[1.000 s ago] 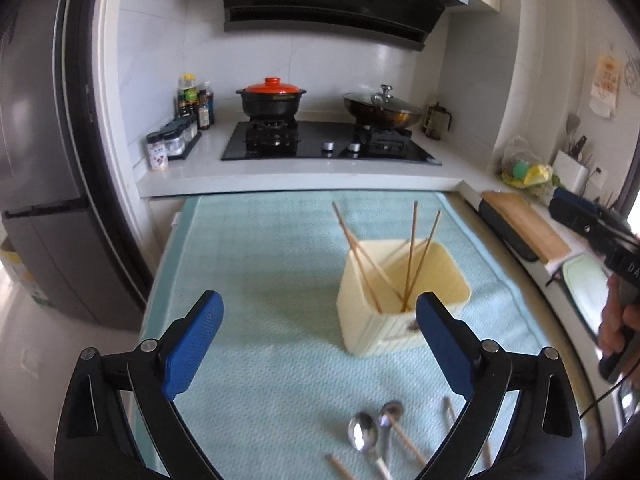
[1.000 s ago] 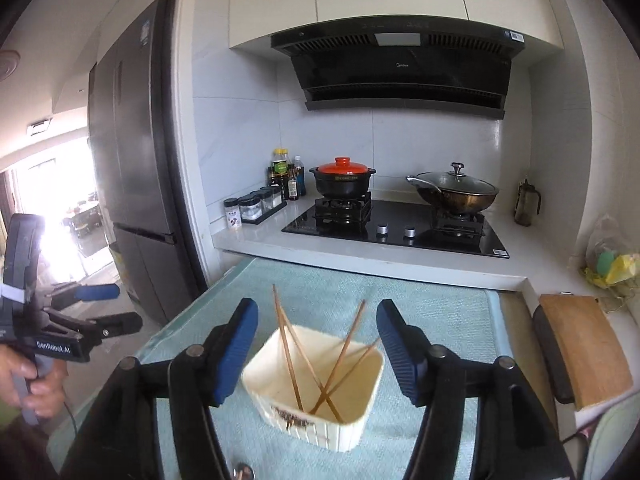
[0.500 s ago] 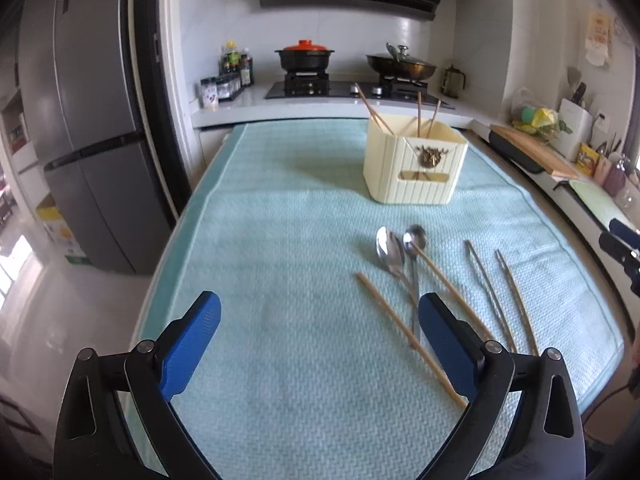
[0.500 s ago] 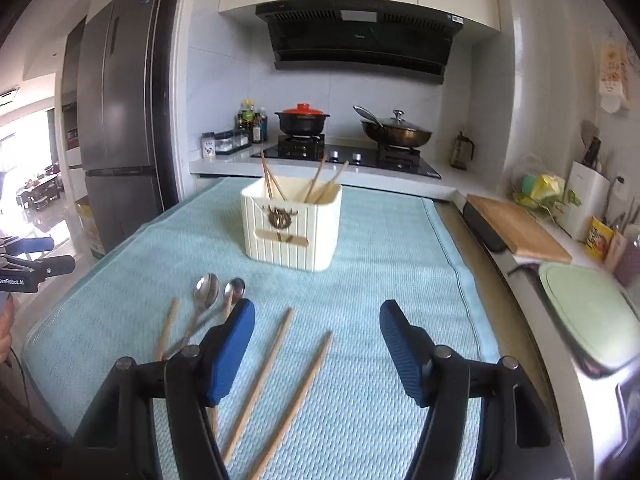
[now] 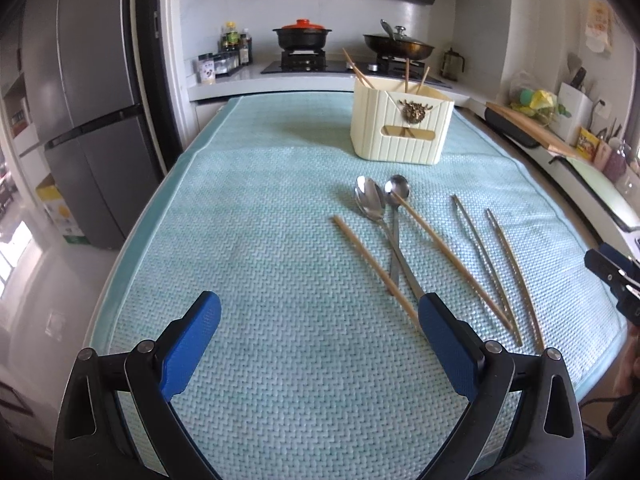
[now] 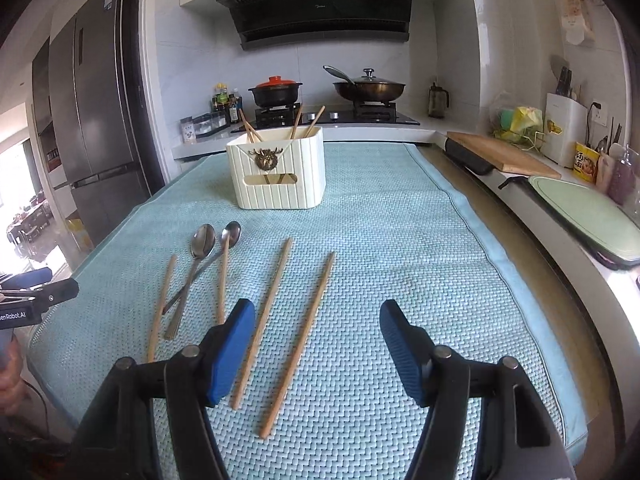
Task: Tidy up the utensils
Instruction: 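Withdraw the open right gripper from the caddy back over the table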
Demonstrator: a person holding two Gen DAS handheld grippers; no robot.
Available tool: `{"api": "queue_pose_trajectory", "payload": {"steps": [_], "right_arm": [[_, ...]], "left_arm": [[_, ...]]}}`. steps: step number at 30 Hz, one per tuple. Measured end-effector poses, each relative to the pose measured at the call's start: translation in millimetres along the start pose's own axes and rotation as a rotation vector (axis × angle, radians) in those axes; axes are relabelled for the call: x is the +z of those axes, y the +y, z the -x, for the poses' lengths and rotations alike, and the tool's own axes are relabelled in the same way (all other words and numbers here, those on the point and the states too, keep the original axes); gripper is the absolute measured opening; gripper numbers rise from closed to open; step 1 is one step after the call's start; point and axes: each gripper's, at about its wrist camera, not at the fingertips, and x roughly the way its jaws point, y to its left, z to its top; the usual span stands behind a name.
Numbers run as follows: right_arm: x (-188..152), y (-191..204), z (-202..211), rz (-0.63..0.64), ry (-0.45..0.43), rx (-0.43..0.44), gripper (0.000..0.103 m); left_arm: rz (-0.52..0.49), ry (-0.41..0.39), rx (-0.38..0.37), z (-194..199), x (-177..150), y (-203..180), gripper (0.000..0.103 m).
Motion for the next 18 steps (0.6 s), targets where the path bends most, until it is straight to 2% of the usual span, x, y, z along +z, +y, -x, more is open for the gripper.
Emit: {"api": "queue_pose_trajectory", "payload": {"steps": [4,9,18], "right_arm": [[-6,0,-6,-0.016,0.036,-0.005,0.066],[-7,-6,-9,-0.053,0.045,-0.003,0.066],[-9,-1,-15,-0.049,0.067,0.005,0.066]], "left_arm": [[0.008,0.03,-0.003,-7,-1,1,0.099],[0.027,0.049,-0.005,-12,-3,5,0.099],[0.037,0.097,-0.011,-23,-4,3,0.099]]}}
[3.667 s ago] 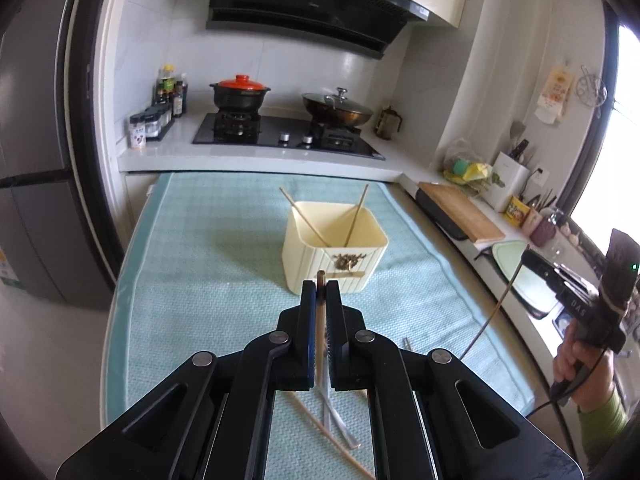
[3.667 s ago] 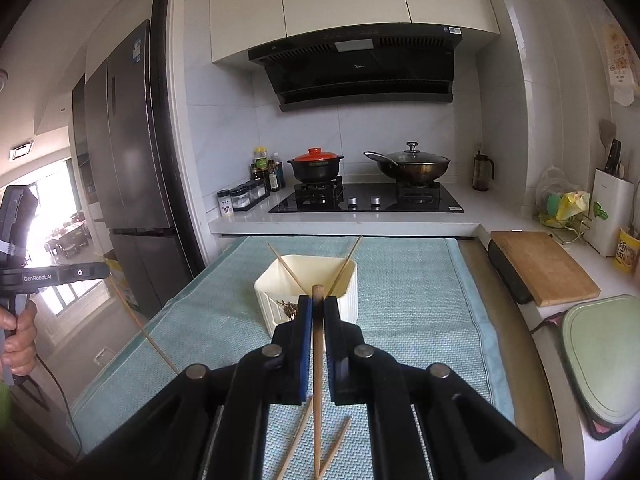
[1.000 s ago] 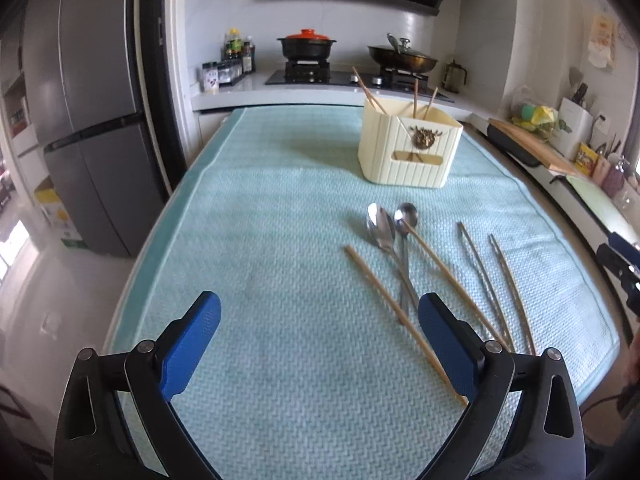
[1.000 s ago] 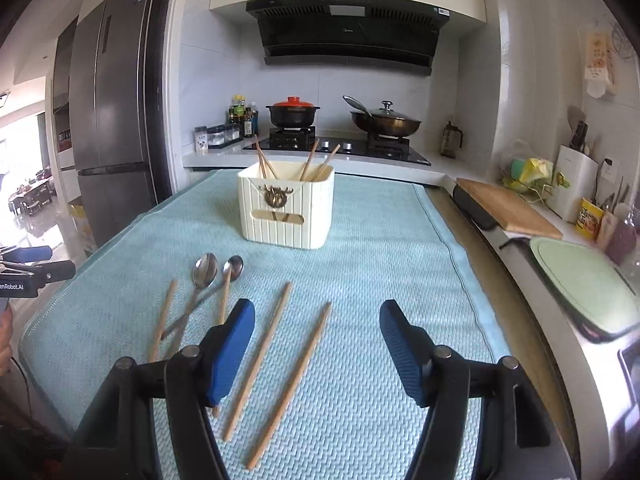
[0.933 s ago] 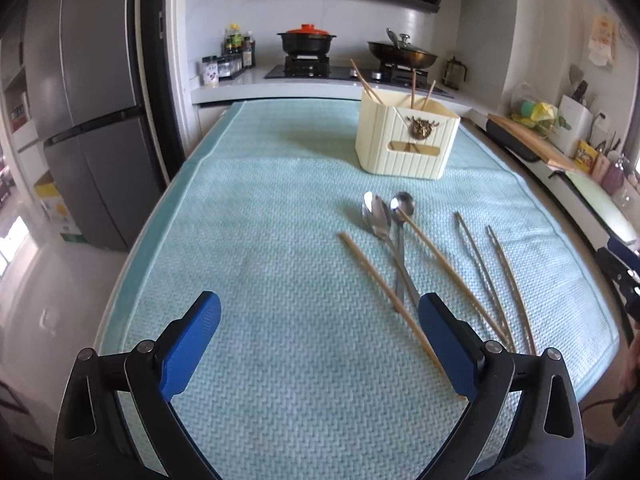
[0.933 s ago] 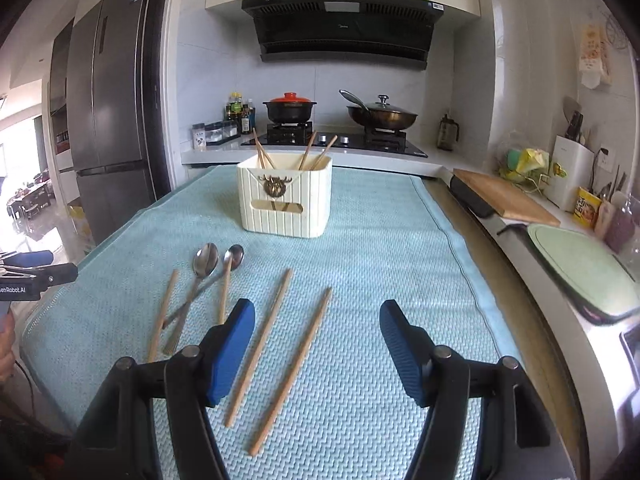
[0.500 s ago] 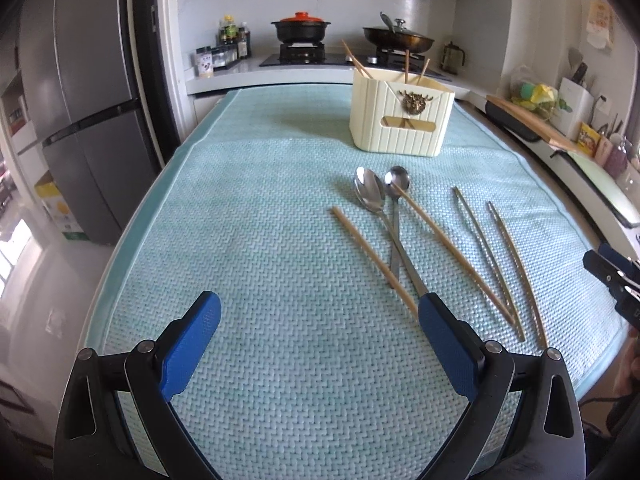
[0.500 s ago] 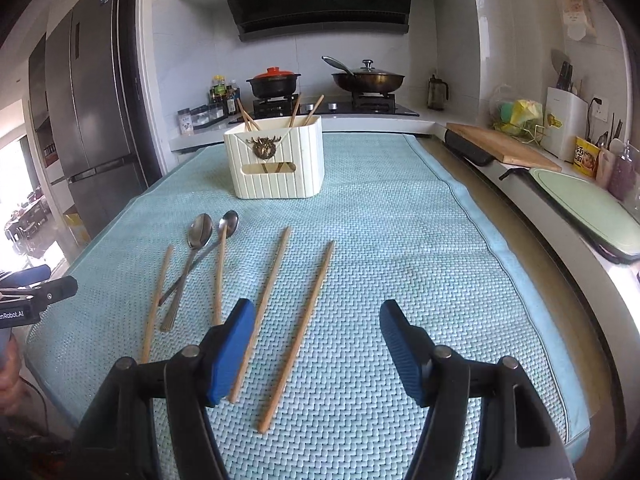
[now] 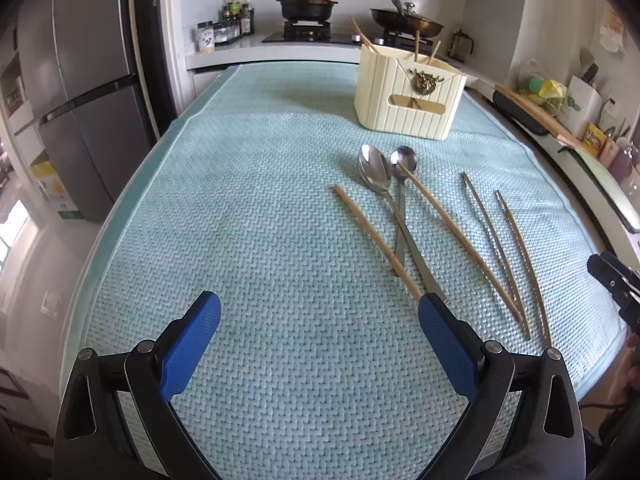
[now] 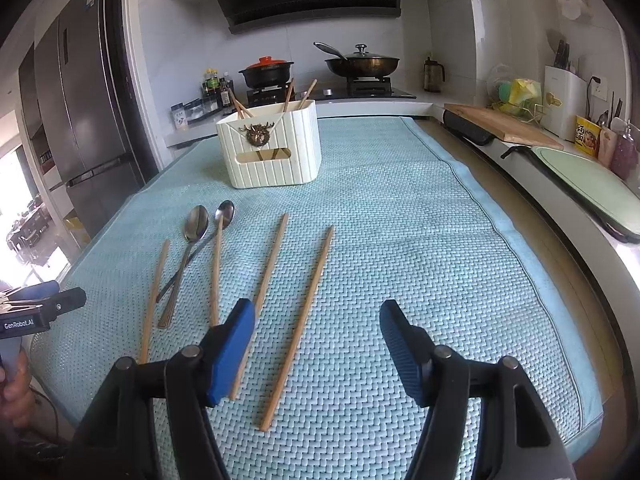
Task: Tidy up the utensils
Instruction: 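Withdraw the open right gripper from the caddy back over the table, then grasp a wooden chopstick with the left gripper while the right gripper grasps another chopstick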
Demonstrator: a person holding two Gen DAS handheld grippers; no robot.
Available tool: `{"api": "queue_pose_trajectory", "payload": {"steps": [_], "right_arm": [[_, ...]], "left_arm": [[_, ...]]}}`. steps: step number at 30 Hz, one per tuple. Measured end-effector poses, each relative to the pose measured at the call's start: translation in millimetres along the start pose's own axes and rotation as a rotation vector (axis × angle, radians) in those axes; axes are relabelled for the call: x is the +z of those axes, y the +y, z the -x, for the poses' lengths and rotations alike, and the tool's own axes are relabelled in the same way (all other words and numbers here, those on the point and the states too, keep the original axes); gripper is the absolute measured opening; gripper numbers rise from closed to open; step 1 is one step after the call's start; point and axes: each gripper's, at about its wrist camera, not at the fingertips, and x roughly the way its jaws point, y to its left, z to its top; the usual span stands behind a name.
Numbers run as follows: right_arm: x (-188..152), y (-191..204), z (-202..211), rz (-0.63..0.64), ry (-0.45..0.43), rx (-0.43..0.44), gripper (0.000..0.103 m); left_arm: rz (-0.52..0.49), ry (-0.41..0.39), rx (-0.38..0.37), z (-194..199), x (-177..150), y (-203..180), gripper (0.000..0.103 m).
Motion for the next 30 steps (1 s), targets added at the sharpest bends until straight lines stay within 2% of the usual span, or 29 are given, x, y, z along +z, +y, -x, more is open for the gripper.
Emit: {"api": "queue_pose_trajectory", "payload": {"steps": [9,15,20,24,30], "right_arm": [[1,-2,-1,-0.01,0.0,0.003,0.066],[-1,1,-5,-0.008,0.017,0.018,0.066],[1,3,-2,0.001,0.007,0.024,0.066],[0,0,-2,-0.009,0.014,0.026,0.066],[-1,-6,-3,-0.026,0.018,0.022,0.066]], "left_arm": [[0.027,0.033,-0.013,-9,1,2,0.099],[0.022,0.049,-0.036,-25,19,-5,0.099],[0.035,0.065,-0.019,-57,47,-7,0.099],[0.063,0.121,-0.007,-91,64,-6,0.099],[0.015,0.182,0.048,-125,70,-16,0.099]]}}
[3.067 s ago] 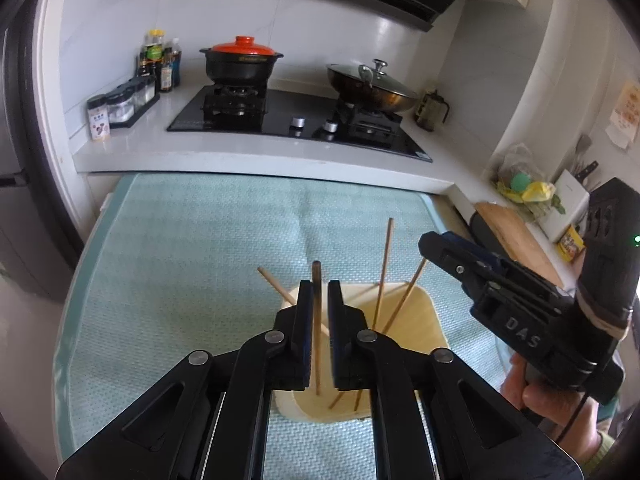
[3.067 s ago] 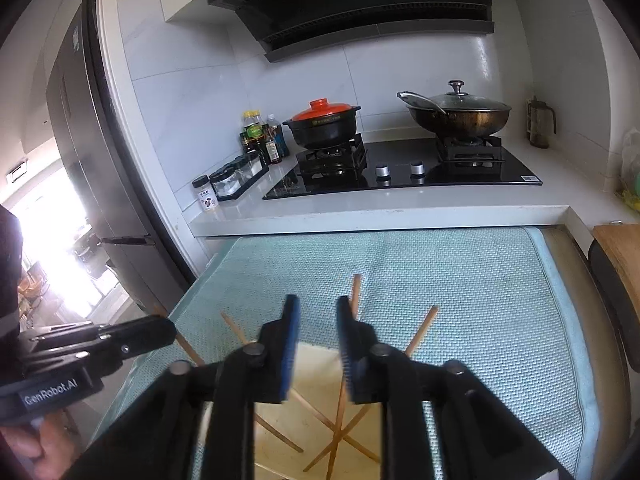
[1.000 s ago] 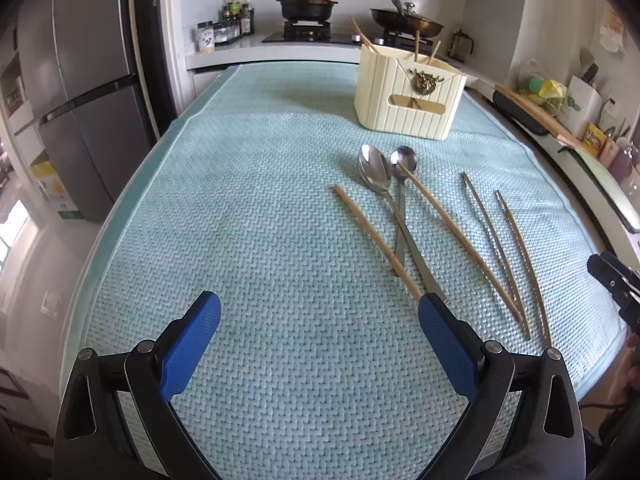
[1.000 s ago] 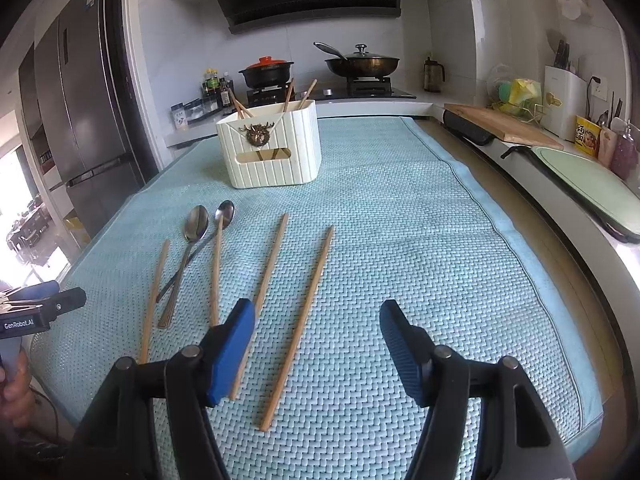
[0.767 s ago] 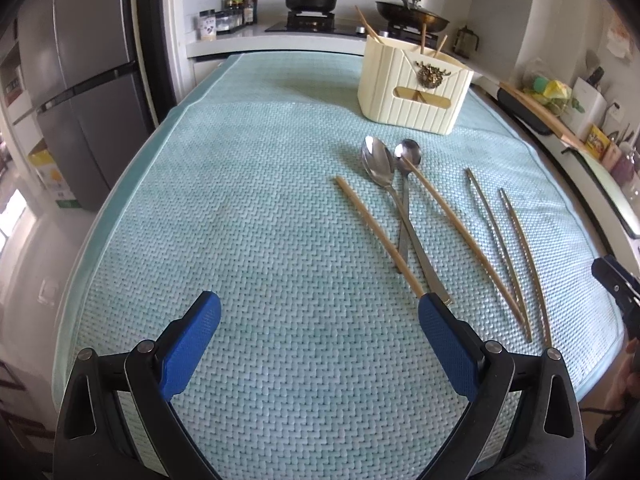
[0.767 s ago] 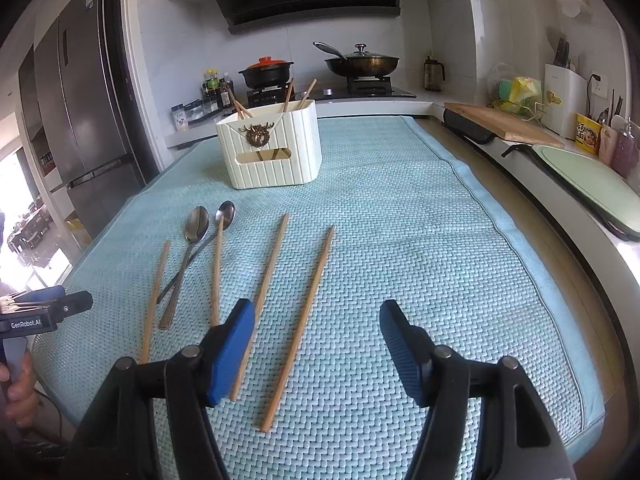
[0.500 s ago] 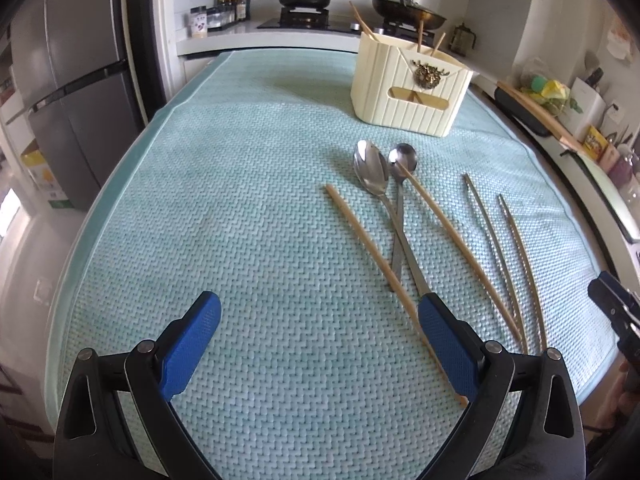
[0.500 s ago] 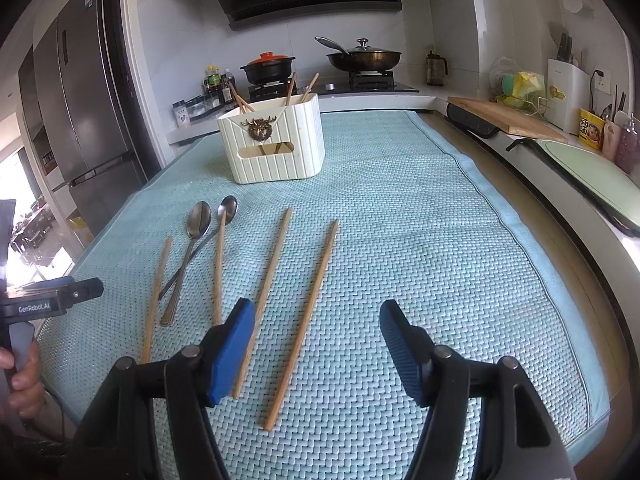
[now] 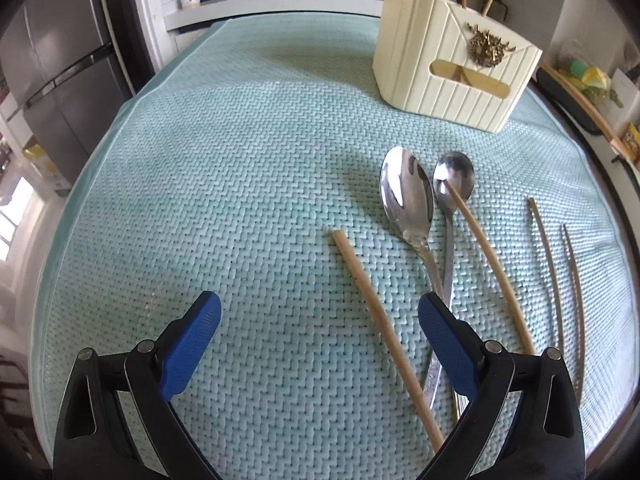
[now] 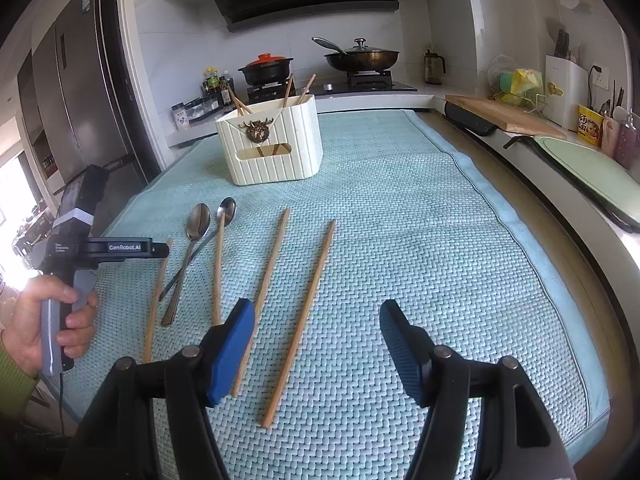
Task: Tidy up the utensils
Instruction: 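Grasp a wooden chopstick with the left gripper while the right gripper grasps another chopstick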
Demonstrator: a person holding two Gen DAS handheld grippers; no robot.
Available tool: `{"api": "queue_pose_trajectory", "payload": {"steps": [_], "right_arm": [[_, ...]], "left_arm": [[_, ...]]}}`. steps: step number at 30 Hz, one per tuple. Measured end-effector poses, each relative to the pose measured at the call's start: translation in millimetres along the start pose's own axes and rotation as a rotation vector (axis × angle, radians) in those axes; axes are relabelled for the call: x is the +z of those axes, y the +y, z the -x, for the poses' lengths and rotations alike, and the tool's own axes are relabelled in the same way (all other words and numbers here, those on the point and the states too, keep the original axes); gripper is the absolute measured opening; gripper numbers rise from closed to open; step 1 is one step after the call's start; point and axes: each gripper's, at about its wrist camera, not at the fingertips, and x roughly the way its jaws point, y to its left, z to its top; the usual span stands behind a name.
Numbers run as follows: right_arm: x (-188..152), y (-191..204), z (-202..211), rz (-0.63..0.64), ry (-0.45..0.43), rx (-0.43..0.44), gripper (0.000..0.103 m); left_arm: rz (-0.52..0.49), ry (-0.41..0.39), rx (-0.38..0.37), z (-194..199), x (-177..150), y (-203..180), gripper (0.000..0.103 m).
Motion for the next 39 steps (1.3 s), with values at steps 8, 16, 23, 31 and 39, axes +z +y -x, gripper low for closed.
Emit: {"api": "queue_pose_trajectory", "payload": {"steps": [8,16,23,31,39], "right_arm": [[1,-10,-3,-0.028,0.011,-0.01,0.066],[2,-12,-12,-0.043,0.046,-0.003,0.066],[17,-28,-29,-0.092,0.118,-0.023,0.066],[29,-38,-30,-0.122,0.119,-0.024,0.066],[42,-48,-53,-0.14,0.19,0.001,0.066]], "left_arm": [[-0.063,0.027,0.035,-6,-10,9,0.099],[-0.075,0.063,-0.015,-5,-7,41,0.099],[0.049,0.091,-0.079,-1,-4,52,0.086],[-0.096,0.049,-0.051,-9,9,19,0.023],[-0.142,0.086,-0.219,-19,36,37,0.007]]}}
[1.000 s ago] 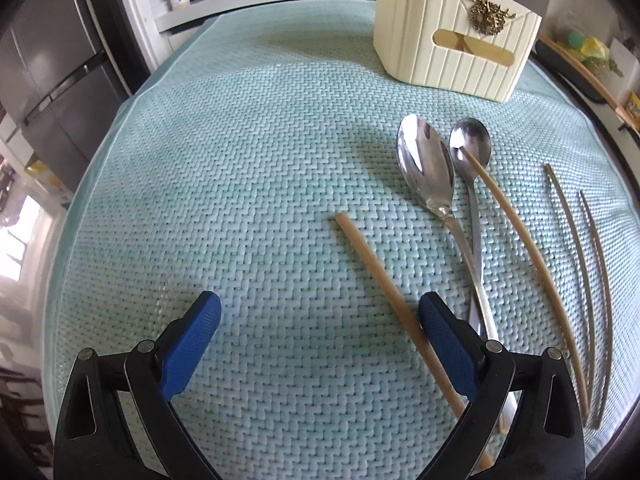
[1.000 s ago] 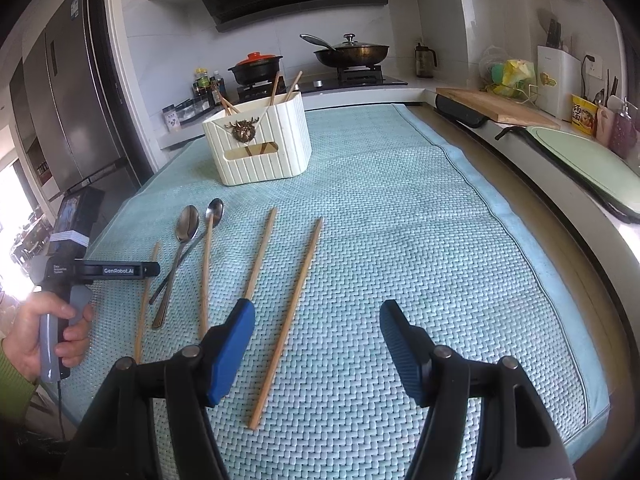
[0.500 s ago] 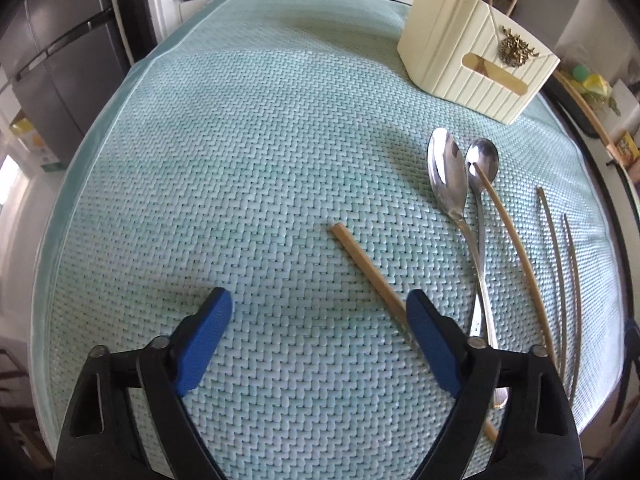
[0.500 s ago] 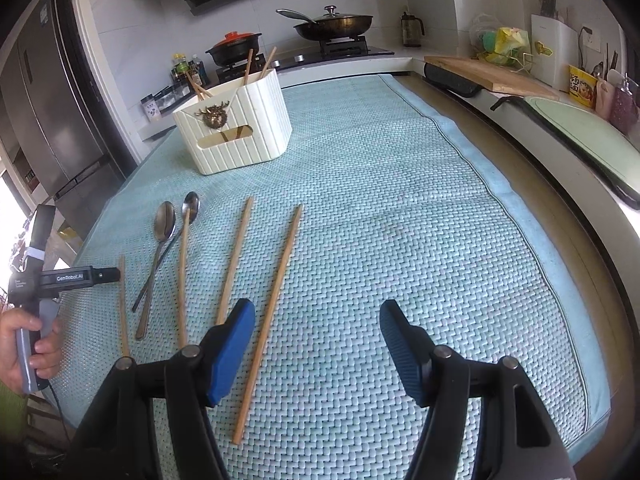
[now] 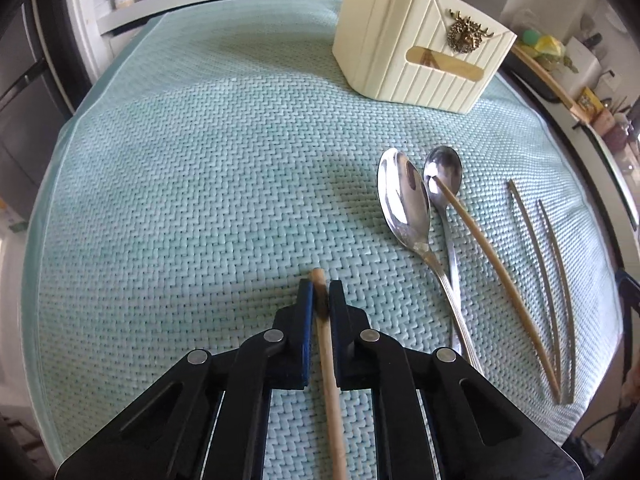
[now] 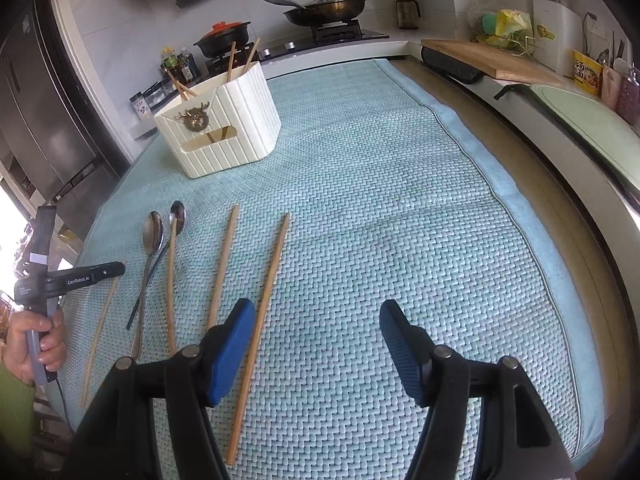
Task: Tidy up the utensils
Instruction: 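Grasp a wooden chopstick with the left gripper while the right gripper grasps another chopstick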
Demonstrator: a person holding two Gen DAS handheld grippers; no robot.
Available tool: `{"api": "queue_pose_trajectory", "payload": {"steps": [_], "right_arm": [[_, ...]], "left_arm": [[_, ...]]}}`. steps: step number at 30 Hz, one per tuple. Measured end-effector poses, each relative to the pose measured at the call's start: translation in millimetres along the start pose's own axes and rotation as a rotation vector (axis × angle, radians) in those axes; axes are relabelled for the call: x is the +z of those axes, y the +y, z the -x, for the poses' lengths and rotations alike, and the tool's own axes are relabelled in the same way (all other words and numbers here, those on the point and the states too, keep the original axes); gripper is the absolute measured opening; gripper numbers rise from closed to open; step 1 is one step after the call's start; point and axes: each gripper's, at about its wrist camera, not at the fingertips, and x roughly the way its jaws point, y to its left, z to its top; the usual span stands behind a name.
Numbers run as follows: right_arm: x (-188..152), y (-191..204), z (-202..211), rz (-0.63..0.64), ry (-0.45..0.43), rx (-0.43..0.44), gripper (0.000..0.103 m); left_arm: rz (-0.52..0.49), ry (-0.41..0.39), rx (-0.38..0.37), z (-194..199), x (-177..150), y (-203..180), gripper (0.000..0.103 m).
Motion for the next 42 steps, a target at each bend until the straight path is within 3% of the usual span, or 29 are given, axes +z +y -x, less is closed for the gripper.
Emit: {"api": "queue_pose_trajectory", "payload": {"steps": [4,7,9,13,20,22,27,29,31,35,39,42], "right_arm": [[2,2,-3,-0.033,0.005,0.03,0.066],[3,4,-6,-0.03,0.023,0.043,0.066],[9,4,-10,-0.031,0.045,0.058,0.066],[36,0,-23,-0.036,0.092,0.067,0.066],[76,16,-88,0.015,0.277,0.06,0.062],[78,26,-108,0.046,0.331,0.041,0.053],[86,56,-137,0.16,0.371,-0.082,0.045],[84,66,-141,0.195,0.394,-0.12,0.044],[80,77,-142,0.234,0.408,-0.139,0.032],[76,86,-143,0.239,0.413,-0.142,0.009],[77,83,-146,0.201,0.408,-0.116,0.008],[82,76,-146,0.169,0.408,-0.091,0.007]], "left_arm": [[0.015,0.01,0.001,2,1,11,0.009],[0.035,0.02,-0.017,5,-2,16,0.03],[0.024,0.026,0.008,9,-4,14,0.051],[-0.016,0.039,0.053,15,-11,4,0.052],[-0.07,0.07,0.13,7,-17,-5,0.052],[-0.079,0.079,0.134,6,-16,-8,0.052],[-0.114,0.117,0.141,-2,-11,-20,0.052],[-0.123,0.13,0.142,3,-16,-17,0.05],[-0.131,0.14,0.135,4,-17,-19,0.045],[-0.154,0.152,0.126,4,-16,-27,0.021],[-0.153,0.158,0.116,3,-14,-31,0.007],[-0.14,0.146,0.102,2,-10,-32,0.006]]}}
